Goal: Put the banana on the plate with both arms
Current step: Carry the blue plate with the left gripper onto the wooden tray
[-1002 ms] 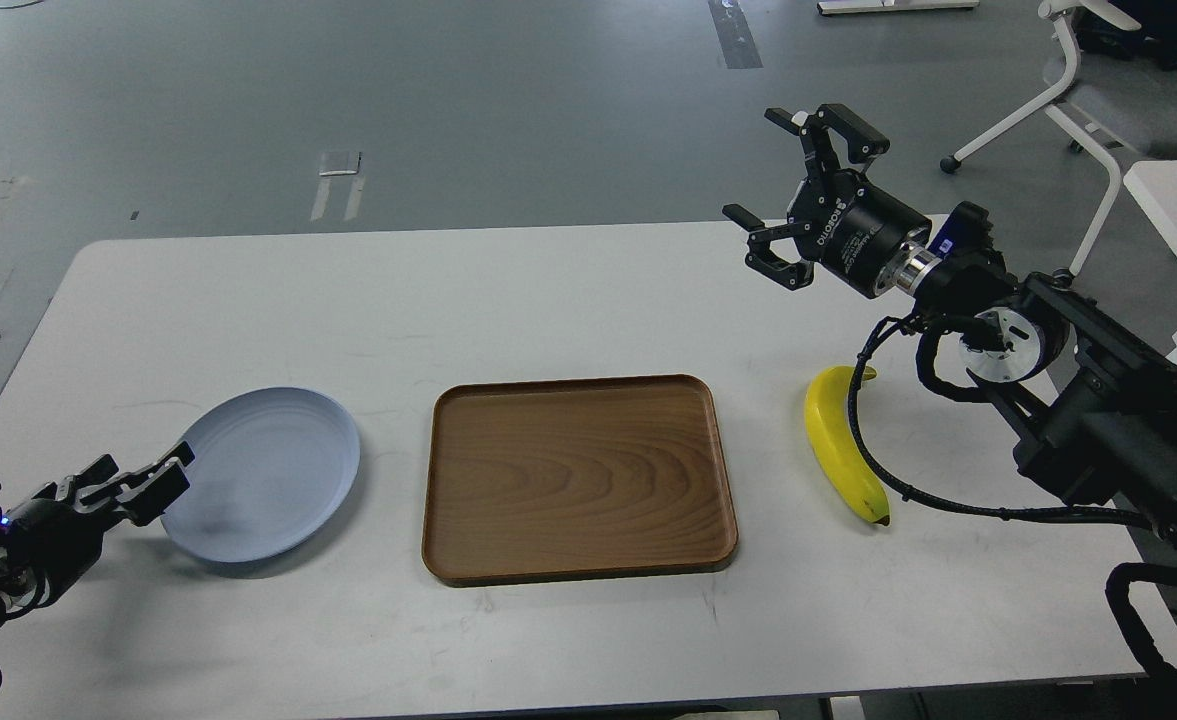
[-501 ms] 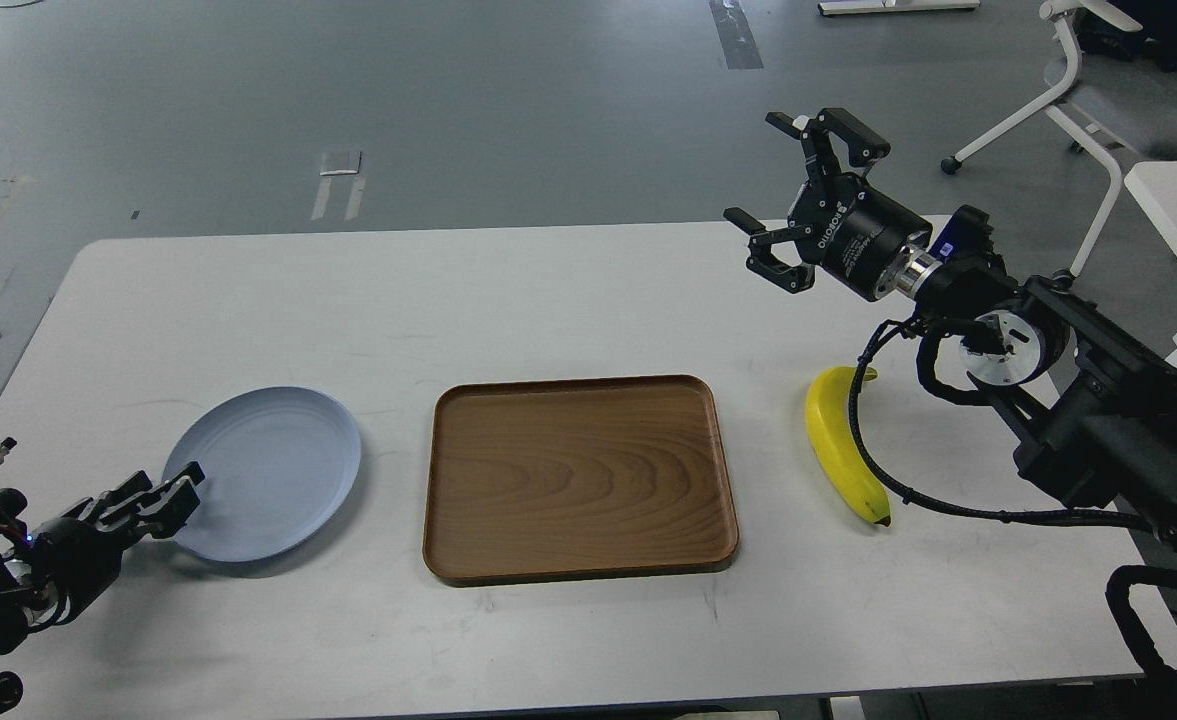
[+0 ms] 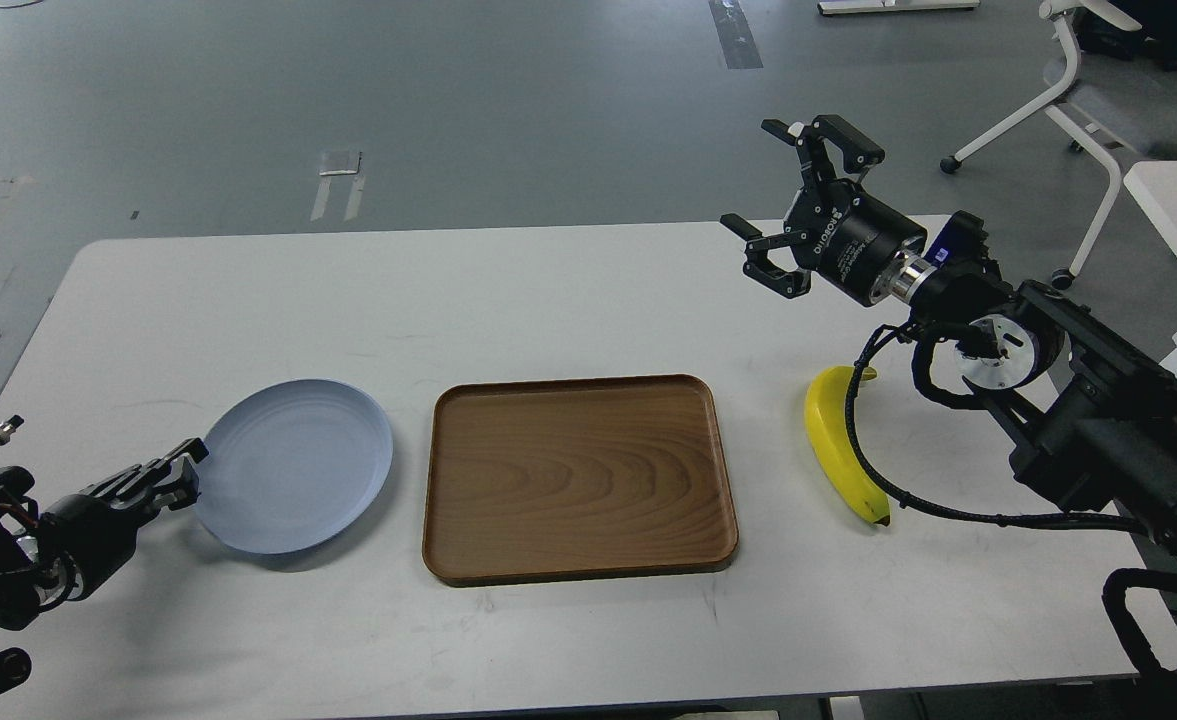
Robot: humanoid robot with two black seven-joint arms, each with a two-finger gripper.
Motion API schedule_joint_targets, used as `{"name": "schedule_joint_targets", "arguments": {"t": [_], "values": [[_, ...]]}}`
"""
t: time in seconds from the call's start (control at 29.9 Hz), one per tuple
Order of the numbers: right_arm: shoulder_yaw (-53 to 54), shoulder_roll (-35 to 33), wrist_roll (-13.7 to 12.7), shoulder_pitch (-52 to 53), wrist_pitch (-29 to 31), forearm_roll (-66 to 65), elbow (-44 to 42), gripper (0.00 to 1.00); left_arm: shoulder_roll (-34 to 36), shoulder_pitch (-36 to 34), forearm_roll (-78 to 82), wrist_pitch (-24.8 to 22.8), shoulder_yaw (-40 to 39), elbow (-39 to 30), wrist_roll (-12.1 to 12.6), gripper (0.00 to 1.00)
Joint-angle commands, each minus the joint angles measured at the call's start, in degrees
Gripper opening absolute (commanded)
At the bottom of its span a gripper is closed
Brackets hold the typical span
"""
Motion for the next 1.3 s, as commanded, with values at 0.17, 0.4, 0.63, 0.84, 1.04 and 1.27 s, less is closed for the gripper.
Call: {"name": "schedule_joint_targets", "arguments": {"t": [0.17,0.4,0.63,0.84,1.04,1.27], "values": [[0.4,-0.4,0.0,-0.2,0.0,0.1,0.1,1.0,-0.2,-2.6,0.7,0.1,0.2,-0.5,-2.0,0.0],[1.4,-0.7,0.0,-0.2,0.0,0.1,0.0,1.0,-0.3,-11.1,3.2,-0.7,1.1,-3.6,-4.3,0.0],[1.9,-1.6,0.0,-0.2,-0.2,0.2,0.1,1.0,-8.4,-18.7,10.8,-5.6,4.0,-4.5,-3.6,0.0],[2.6,-3.0,0.0,-0.1,-0.2,0.2,0.3,1.0,-19.8,-25.0,11.6,-7.2,13.5,-0.1,-3.4,0.0],[2.7,-4.9,0.0,-0.1,-0.2,0.3,0.9,1.0,-32.3,-25.5,11.6,-8.3,14.7,11.3,-3.4,0.0],[3.3,-6.7,0.0,-0.3,-0.2,0.3,1.4,1.0,-35.9,-25.4,11.6,-10.1,14.9,15.5,-3.5,0.0]]}}
